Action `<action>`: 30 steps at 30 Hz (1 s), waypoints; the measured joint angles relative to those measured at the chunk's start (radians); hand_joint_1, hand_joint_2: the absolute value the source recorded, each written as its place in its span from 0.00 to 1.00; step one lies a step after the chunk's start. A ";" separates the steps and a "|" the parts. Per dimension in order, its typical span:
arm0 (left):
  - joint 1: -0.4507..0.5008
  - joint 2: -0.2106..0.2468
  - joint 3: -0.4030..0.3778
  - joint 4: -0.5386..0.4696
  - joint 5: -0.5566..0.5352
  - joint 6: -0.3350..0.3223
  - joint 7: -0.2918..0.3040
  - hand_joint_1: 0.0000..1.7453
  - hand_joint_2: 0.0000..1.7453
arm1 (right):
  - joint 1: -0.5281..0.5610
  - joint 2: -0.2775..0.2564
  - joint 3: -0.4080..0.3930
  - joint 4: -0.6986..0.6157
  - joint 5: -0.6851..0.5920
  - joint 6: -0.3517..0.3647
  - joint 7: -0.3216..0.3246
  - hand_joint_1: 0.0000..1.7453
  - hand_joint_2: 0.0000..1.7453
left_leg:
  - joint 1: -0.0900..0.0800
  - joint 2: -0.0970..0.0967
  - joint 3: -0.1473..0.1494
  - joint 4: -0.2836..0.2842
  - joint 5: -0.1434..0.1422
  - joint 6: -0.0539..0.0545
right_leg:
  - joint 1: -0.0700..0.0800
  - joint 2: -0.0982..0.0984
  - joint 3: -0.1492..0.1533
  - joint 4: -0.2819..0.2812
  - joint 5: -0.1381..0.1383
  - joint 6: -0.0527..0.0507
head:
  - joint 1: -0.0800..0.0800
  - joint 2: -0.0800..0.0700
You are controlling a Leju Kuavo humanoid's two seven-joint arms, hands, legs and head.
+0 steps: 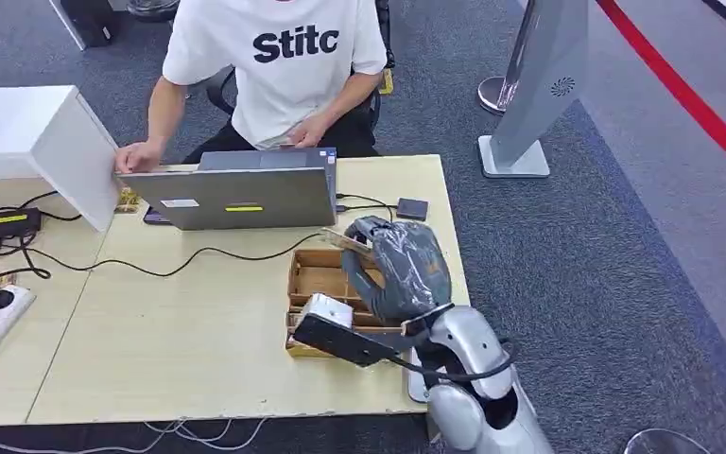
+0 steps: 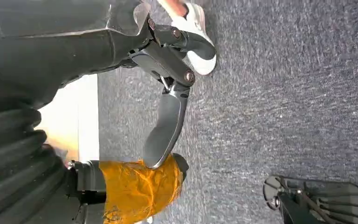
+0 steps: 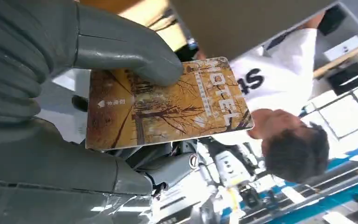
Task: Pass the card to the sensor for recognition and then transmit it.
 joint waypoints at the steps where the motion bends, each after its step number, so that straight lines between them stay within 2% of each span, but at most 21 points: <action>1: -0.001 0.000 -0.002 0.000 -0.003 0.000 0.000 0.00 1.00 | -0.021 0.005 0.011 0.021 0.000 0.002 0.006 1.00 1.00 | 0.000 0.000 0.000 0.000 0.000 0.000 | 0.000 0.000 0.000 0.000 0.000 0.000 | 0.000 0.000; 10: -0.006 0.003 -0.024 0.003 -0.021 -0.002 -0.002 0.00 1.00 | -0.161 0.053 0.085 0.215 -0.010 0.030 0.055 1.00 1.00 | 0.000 -0.001 -0.001 0.000 0.000 0.000 | 0.000 0.000 -0.001 0.000 0.000 0.000 | 0.000 0.000; 15: -0.006 0.005 -0.026 0.003 -0.024 -0.002 -0.002 0.00 1.00 | -0.187 0.062 0.099 0.287 -0.020 0.027 0.055 1.00 1.00 | 0.000 -0.001 -0.001 0.000 0.000 0.000 | 0.000 0.000 -0.001 0.000 0.000 0.000 | 0.000 0.000; 23: -0.006 0.005 -0.026 0.003 -0.024 -0.002 -0.003 0.00 1.00 | -0.195 0.066 0.100 0.332 -0.019 0.010 0.047 1.00 1.00 | 0.000 -0.002 -0.001 0.000 0.000 0.000 | 0.000 0.000 -0.001 0.000 0.000 0.000 | 0.000 0.000; 24: -0.006 0.005 -0.026 0.003 -0.025 -0.002 -0.003 0.00 1.00 | -0.195 0.066 0.100 0.336 -0.018 0.008 0.047 0.79 1.00 | 0.000 -0.002 -0.001 0.000 0.000 0.000 | 0.000 0.000 -0.001 0.000 0.000 0.000 | 0.000 0.000; 25: -0.006 0.005 -0.026 0.003 -0.024 -0.002 -0.003 0.00 1.00 | -0.195 0.066 0.100 0.339 -0.018 0.006 0.047 0.68 1.00 | 0.000 -0.002 -0.001 0.000 0.000 0.000 | 0.000 0.000 -0.001 0.000 0.000 0.000 | 0.000 0.000; 26: -0.006 0.005 -0.026 0.003 -0.024 -0.002 -0.002 0.00 1.00 | -0.196 0.066 0.100 0.340 -0.018 0.002 0.047 0.67 1.00 | 0.000 -0.001 -0.001 0.000 0.000 0.000 | 0.000 0.000 -0.001 0.000 0.000 0.000 | 0.000 0.000; 28: -0.006 0.006 -0.026 0.003 -0.024 -0.002 -0.002 0.00 1.00 | -0.198 0.066 0.100 0.339 -0.018 -0.003 0.047 0.67 1.00 | 0.000 -0.001 -0.001 0.000 0.000 0.000 | 0.000 0.000 -0.001 0.000 0.000 0.000 | 0.000 0.000; 30: -0.006 0.006 -0.026 0.003 -0.021 -0.002 -0.002 0.00 1.00 | -0.195 0.066 0.097 0.322 -0.030 -0.009 0.044 0.80 1.00 | 0.000 -0.001 -0.001 0.000 0.000 0.000 | 0.000 0.000 -0.001 0.000 0.000 0.000 | 0.000 0.000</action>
